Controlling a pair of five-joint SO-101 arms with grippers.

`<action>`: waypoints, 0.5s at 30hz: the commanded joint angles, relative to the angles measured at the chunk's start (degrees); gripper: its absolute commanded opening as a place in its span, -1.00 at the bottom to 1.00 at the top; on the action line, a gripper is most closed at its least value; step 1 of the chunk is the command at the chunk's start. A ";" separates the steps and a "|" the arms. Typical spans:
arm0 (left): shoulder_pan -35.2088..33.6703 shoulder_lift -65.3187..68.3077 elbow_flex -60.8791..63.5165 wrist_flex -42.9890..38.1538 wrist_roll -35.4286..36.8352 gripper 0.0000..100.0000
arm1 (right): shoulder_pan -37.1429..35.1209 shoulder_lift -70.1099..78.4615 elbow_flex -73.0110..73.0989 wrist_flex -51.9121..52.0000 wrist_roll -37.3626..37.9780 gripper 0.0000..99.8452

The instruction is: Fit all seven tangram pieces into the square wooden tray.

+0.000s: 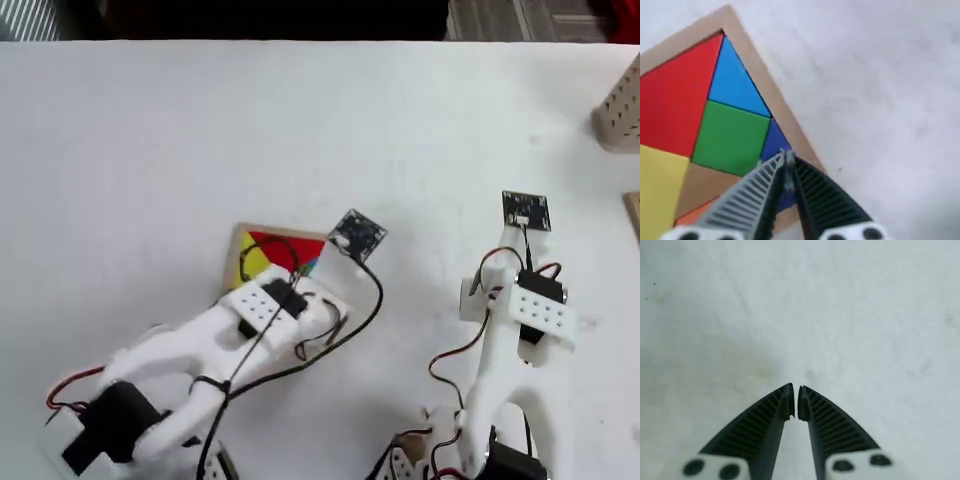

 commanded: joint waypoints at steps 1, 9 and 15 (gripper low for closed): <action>-1.63 -9.80 -0.53 1.76 0.35 -0.95 | 0.57 -1.89 -0.26 -0.57 0.62 -0.96; -16.48 -30.29 3.16 8.44 0.18 -0.95 | 0.40 -2.33 -0.26 -0.48 0.62 -0.96; -33.80 -38.37 5.71 9.05 -8.88 -0.95 | 1.45 -9.36 -0.09 0.22 0.09 -0.96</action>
